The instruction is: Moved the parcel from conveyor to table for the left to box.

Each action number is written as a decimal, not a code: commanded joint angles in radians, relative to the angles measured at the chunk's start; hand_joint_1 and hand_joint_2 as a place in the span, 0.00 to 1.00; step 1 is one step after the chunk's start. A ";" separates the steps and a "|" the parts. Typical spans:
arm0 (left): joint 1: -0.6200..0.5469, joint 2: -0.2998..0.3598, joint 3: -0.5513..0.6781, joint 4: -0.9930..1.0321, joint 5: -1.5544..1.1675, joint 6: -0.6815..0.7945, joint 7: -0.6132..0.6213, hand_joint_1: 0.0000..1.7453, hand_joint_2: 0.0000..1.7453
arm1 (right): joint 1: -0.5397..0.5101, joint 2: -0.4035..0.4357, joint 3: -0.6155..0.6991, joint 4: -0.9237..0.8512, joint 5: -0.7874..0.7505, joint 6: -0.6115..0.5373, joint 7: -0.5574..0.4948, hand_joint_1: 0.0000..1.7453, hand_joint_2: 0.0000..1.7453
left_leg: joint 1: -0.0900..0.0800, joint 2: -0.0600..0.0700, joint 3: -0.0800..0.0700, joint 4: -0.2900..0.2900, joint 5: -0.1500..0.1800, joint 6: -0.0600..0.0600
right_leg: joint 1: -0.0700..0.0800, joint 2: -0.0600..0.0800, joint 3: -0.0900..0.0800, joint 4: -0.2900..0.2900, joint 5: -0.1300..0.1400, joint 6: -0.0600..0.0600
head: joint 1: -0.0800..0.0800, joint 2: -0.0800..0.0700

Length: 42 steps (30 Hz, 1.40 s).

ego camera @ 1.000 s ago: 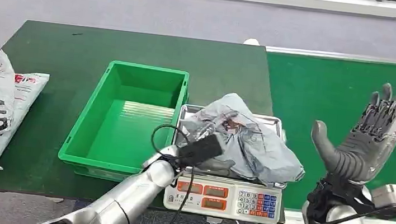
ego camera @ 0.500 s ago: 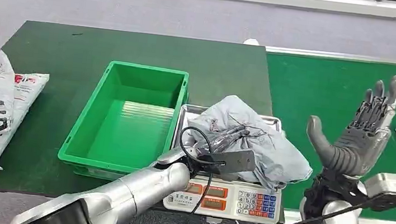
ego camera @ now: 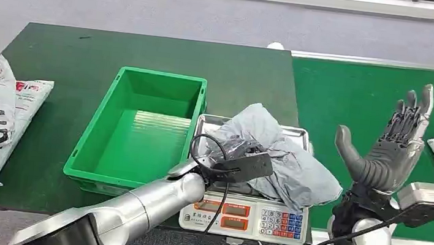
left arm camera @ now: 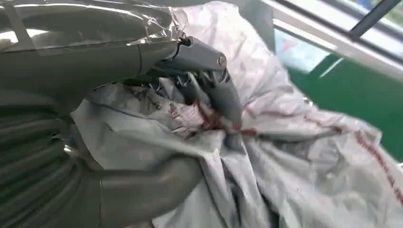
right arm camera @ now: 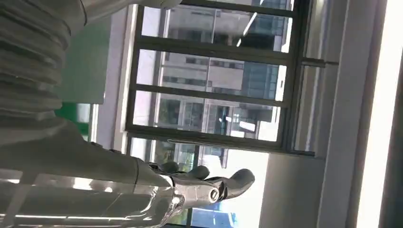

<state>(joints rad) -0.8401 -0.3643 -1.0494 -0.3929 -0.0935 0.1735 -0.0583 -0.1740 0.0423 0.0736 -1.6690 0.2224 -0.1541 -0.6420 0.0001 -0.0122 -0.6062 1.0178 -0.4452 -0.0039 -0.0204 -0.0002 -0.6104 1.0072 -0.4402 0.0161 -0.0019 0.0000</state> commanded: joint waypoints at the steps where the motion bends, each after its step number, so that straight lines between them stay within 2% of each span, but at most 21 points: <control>1: -0.015 0.015 -0.031 0.047 0.009 0.017 -0.025 1.00 1.00 | -0.014 -0.026 0.011 0.049 -0.003 -0.005 0.006 0.00 1.00 | 0.001 0.003 0.004 -0.002 -0.001 0.000 | 0.001 0.002 0.004 -0.003 0.000 -0.001 | 0.000 0.000; 4: -0.014 0.015 -0.024 0.049 0.013 0.025 -0.034 1.00 1.00 | -0.010 -0.027 0.011 0.047 -0.003 -0.007 0.007 0.00 1.00 | 0.001 0.002 0.002 -0.001 -0.001 0.000 | 0.001 0.001 0.002 -0.002 0.000 -0.001 | 0.000 0.000; 8: -0.007 0.015 -0.020 0.054 -0.022 0.126 -0.078 1.00 1.00 | 0.005 -0.025 0.009 0.032 0.001 -0.010 0.014 0.00 1.00 | 0.001 0.003 0.004 -0.002 -0.001 0.000 | 0.001 0.002 0.004 -0.003 0.000 -0.001 | 0.000 0.000; 12: 0.024 0.015 0.096 0.040 0.030 0.234 -0.191 1.00 1.00 | 0.013 -0.016 0.007 0.016 0.005 -0.015 0.019 0.00 1.00 | 0.000 0.002 0.002 -0.001 -0.001 0.000 | 0.000 0.001 0.002 -0.001 0.000 -0.001 | 0.000 0.000; 13: 0.030 0.015 0.128 0.032 0.041 0.266 -0.243 1.00 1.00 | 0.012 -0.013 0.007 0.014 0.006 -0.016 0.021 0.00 1.00 | 0.001 0.003 0.003 -0.002 -0.001 -0.001 | 0.001 0.002 0.003 -0.002 0.000 -0.001 | 0.000 0.000; 14: 0.048 0.015 0.214 -0.001 0.104 0.272 -0.362 1.00 1.00 | 0.011 -0.010 0.008 0.012 0.007 -0.018 0.023 0.00 1.00 | 0.000 0.002 0.002 -0.001 -0.001 0.000 | 0.000 0.002 0.001 -0.001 0.000 -0.001 | 0.000 0.000; 16: 0.063 0.015 0.305 -0.058 0.140 0.335 -0.533 1.00 1.00 | 0.009 -0.011 0.012 0.013 0.008 -0.025 0.025 0.00 1.00 | 0.001 0.003 0.003 -0.001 -0.001 -0.001 | 0.001 0.003 0.002 -0.002 0.000 -0.001 | 0.000 0.000; 18: 0.074 0.017 0.371 -0.119 0.114 0.379 -0.622 1.00 1.00 | 0.009 -0.015 0.015 0.015 0.008 -0.032 0.026 0.00 1.00 | 0.000 0.003 0.002 -0.001 -0.001 -0.001 | 0.001 0.002 0.001 -0.001 0.000 -0.001 | 0.000 0.000; 19: 0.088 0.036 0.370 -0.191 0.023 0.487 -0.640 1.00 1.00 | 0.009 -0.017 0.017 0.015 0.005 -0.031 0.027 0.00 1.00 | 0.001 0.002 0.000 0.000 -0.001 0.000 | 0.001 0.001 0.000 -0.001 0.000 -0.001 | 0.000 0.000; 20: 0.132 0.035 0.485 -0.279 -0.239 0.525 -0.640 1.00 1.00 | 0.008 -0.018 0.019 0.016 0.000 -0.030 0.027 0.00 1.00 | 0.001 0.003 0.001 0.000 -0.001 -0.001 | 0.001 0.002 0.001 -0.001 0.000 -0.001 | 0.000 0.000; 23: 0.131 0.034 0.486 -0.280 -0.240 0.525 -0.639 1.00 1.00 | 0.007 -0.017 0.019 0.015 0.000 -0.030 0.027 0.00 1.00 | 0.001 0.003 0.001 -0.001 -0.001 0.000 | 0.001 0.002 0.001 -0.001 0.000 -0.001 | 0.000 0.000; 24: 0.143 0.037 0.528 -0.308 -0.337 0.525 -0.640 1.00 1.00 | 0.005 -0.018 0.019 0.017 -0.001 -0.030 0.028 0.00 1.00 | 0.000 0.003 0.001 0.000 -0.001 0.000 | 0.000 0.002 0.000 0.000 0.000 -0.001 | 0.000 0.000; 26: 0.214 0.015 0.683 -0.441 -0.700 0.525 -0.628 1.00 1.00 | 0.001 -0.026 0.015 0.027 -0.007 -0.034 0.029 0.00 1.00 | 0.000 0.004 0.001 -0.001 -0.001 0.000 | 0.000 0.003 0.000 -0.001 0.000 -0.001 | 0.000 0.000; 29: 0.206 0.015 0.751 -0.476 -0.871 0.525 -0.566 1.00 1.00 | -0.003 -0.039 0.008 0.036 -0.011 -0.036 0.024 0.00 1.00 | 0.001 0.006 0.001 0.000 -0.001 -0.001 | 0.001 0.005 0.000 -0.001 0.001 -0.001 | 0.000 0.000; 30: 0.197 0.015 0.764 -0.464 -0.890 0.525 -0.563 1.00 1.00 | -0.005 -0.042 0.007 0.037 -0.012 -0.036 0.023 0.00 1.00 | 0.000 0.003 -0.001 0.000 -0.001 0.000 | 0.001 0.002 -0.001 -0.001 0.000 -0.001 | 0.000 0.000; 32: 0.161 0.046 0.837 -0.430 -1.061 0.525 -0.495 1.00 1.00 | -0.005 -0.057 0.004 0.037 -0.028 -0.033 0.019 0.00 1.00 | 0.000 0.004 0.000 0.000 -0.001 0.000 | 0.001 0.003 -0.001 0.000 0.000 -0.001 | 0.000 0.000; 33: 0.153 0.051 0.852 -0.418 -1.053 0.525 -0.513 1.00 1.00 | -0.003 -0.058 0.002 0.036 -0.030 -0.032 0.018 0.00 1.00 | 0.000 0.007 0.001 0.000 -0.001 -0.001 | 0.001 0.006 -0.001 -0.001 0.001 -0.001 | 0.000 0.000; 38: 0.147 0.054 0.871 -0.405 -1.047 0.525 -0.535 1.00 1.00 | -0.002 -0.059 0.000 0.035 -0.032 -0.031 0.017 0.00 1.00 | 0.001 0.005 0.002 -0.001 0.000 -0.001 | 0.001 0.004 0.000 -0.001 0.001 -0.002 | 0.000 0.000; 40: 0.132 0.070 0.906 -0.375 -1.206 0.525 -0.369 1.00 1.00 | 0.012 -0.062 0.002 0.027 -0.031 -0.038 0.017 0.00 1.00 | 0.001 0.005 0.002 -0.001 -0.001 -0.001 | 0.002 0.003 0.001 -0.002 0.001 -0.002 | 0.000 0.000; 41: 0.084 0.106 0.912 -0.286 -1.299 0.525 -0.191 1.00 1.00 | 0.025 -0.064 0.000 0.018 -0.031 -0.041 0.017 0.00 1.00 | 0.002 0.003 0.001 0.000 -0.001 -0.001 | 0.002 0.002 0.001 -0.002 0.000 -0.001 | 0.000 0.000; 42: 0.057 0.131 0.919 -0.240 -1.280 0.525 -0.165 1.00 1.00 | 0.031 -0.067 0.002 0.015 -0.029 -0.041 0.017 0.00 1.00 | 0.001 0.003 0.002 -0.001 0.000 -0.001 | 0.001 0.002 0.001 -0.001 0.000 -0.001 | 0.000 0.000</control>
<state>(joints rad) -0.6483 -0.3357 -0.2613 -0.8225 -1.1785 0.7000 -0.5572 -0.1492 0.0084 0.0736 -1.6728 0.1949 -0.1884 -0.6256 0.0003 -0.0121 -0.6068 1.0177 -0.4447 -0.0042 -0.0203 -0.0001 -0.6113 1.0073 -0.4402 0.0160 -0.0023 0.0000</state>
